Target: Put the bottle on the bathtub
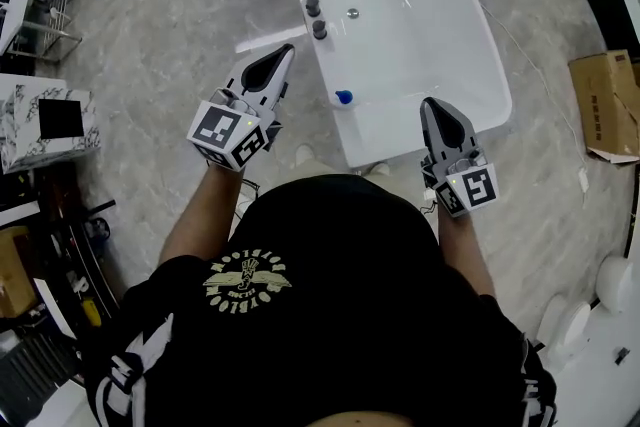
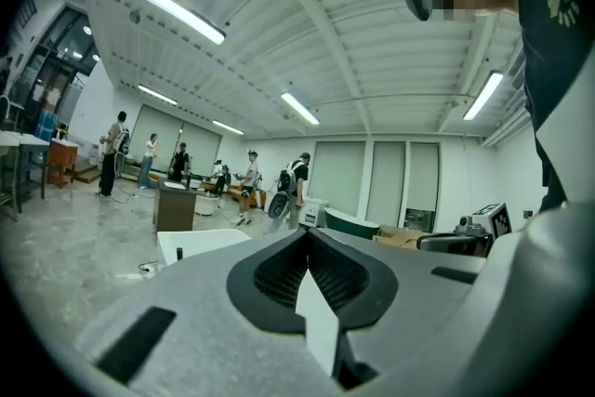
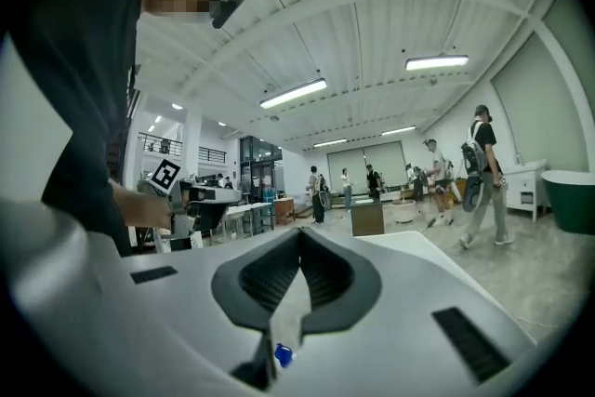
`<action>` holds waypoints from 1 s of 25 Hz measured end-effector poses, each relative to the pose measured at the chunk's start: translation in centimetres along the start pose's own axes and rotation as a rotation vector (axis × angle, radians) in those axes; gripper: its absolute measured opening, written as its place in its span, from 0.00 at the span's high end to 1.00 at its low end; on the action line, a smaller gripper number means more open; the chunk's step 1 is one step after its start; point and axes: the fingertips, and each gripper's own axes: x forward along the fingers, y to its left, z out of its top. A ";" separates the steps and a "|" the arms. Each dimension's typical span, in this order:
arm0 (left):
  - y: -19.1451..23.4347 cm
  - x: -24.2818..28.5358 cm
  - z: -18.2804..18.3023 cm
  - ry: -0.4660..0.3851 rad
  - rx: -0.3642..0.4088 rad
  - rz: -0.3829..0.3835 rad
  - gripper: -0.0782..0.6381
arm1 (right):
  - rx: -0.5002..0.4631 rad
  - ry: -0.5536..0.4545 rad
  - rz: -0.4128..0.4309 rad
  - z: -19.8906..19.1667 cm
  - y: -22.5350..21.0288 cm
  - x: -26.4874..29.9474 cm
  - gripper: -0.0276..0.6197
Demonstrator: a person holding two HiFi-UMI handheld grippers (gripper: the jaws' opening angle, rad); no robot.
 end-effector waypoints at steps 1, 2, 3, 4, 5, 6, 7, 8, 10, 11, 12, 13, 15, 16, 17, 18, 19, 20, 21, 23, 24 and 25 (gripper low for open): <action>-0.6 0.2 0.2 -0.007 -0.004 -0.009 0.88 | -0.010 -0.014 0.004 0.7 0.0 -0.4 0.94; -1.3 0.5 0.3 -0.013 -0.003 -0.015 0.88 | -0.022 -0.021 0.009 1.2 -0.1 -0.7 0.94; -1.8 0.6 0.4 -0.016 -0.001 -0.018 0.88 | -0.029 -0.021 0.014 1.6 -0.2 -1.0 0.94; -2.3 0.8 0.5 -0.017 0.002 -0.018 0.88 | -0.031 -0.018 0.019 1.8 -0.4 -1.3 0.94; -2.6 0.9 0.7 -0.019 0.002 -0.014 0.88 | -0.030 -0.018 0.025 2.1 -0.6 -1.5 0.94; -3.0 1.0 0.8 -0.020 0.002 -0.009 0.88 | -0.028 -0.021 0.031 2.4 -0.7 -1.7 0.94; -3.3 1.0 1.0 -0.021 0.003 -0.003 0.88 | -0.027 -0.023 0.039 2.6 -0.9 -1.9 0.94; -3.6 1.0 1.2 -0.023 0.004 0.004 0.88 | -0.027 -0.020 0.046 2.7 -1.1 -2.0 0.94; -4.1 0.8 1.6 -0.032 0.010 0.025 0.88 | -0.028 -0.014 0.065 2.8 -1.5 -2.1 0.94; -4.2 0.7 1.7 -0.035 0.012 0.039 0.88 | -0.028 -0.011 0.077 2.8 -1.8 -2.0 0.94; -4.3 0.6 1.7 -0.038 0.014 0.055 0.88 | -0.027 -0.009 0.092 2.8 -2.0 -2.0 0.94; -4.4 0.4 1.8 -0.041 0.014 0.074 0.88 | -0.025 -0.009 0.109 2.8 -2.2 -1.9 0.94; -4.5 -0.1 2.0 -0.052 0.016 0.117 0.88 | -0.015 -0.019 0.147 3.1 -2.6 -1.6 0.94; -4.6 -0.4 2.2 -0.061 0.017 0.140 0.88 | -0.008 -0.026 0.166 3.4 -2.8 -1.5 0.94; -4.7 -0.7 2.3 -0.071 0.016 0.162 0.88 | -0.003 -0.024 0.183 3.6 -3.0 -1.5 0.94; -4.9 -1.0 2.5 -0.081 0.015 0.184 0.88 | 0.002 -0.015 0.199 3.6 -3.2 -1.5 0.94; -5.1 -1.3 2.7 -0.091 0.013 0.205 0.88 | 0.002 -0.009 0.217 3.7 -3.4 -1.4 0.94; -5.4 -1.6 3.0 -0.101 0.013 0.225 0.88 | -0.004 -0.015 0.239 4.1 -3.5 -1.2 0.94; -5.6 -1.9 3.3 -0.109 0.014 0.246 0.88 | -0.014 -0.026 0.261 4.6 -3.7 -0.9 0.94; -6.3 -2.5 3.7 -0.119 0.026 0.291 0.88 | -0.028 -0.041 0.298 5.3 -4.2 -0.5 0.94; -6.8 -2.9 3.8 -0.124 0.031 0.313 0.88 | -0.032 -0.045 0.312 5.5 -4.5 -0.4 0.94; -7.3 -3.3 3.8 -0.128 0.035 0.335 0.88 | -0.037 -0.047 0.326 5.6 -4.9 -0.4 0.94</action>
